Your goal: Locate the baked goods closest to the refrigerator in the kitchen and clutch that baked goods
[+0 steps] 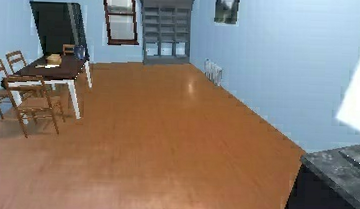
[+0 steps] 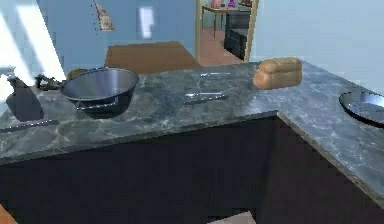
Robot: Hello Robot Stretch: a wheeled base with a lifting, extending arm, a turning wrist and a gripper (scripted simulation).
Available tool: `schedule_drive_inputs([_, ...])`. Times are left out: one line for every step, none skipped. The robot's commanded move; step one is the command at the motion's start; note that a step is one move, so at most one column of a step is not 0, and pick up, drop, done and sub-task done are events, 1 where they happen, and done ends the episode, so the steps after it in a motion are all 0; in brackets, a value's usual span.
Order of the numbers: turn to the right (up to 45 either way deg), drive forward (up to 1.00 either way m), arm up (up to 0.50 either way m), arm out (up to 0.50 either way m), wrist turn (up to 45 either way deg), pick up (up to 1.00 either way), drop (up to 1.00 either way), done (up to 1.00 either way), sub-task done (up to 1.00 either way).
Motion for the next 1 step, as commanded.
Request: schedule_drive_inputs([-15.0, 0.00, 0.00, 0.00, 0.0, 0.00, 0.00, 0.00, 0.00])
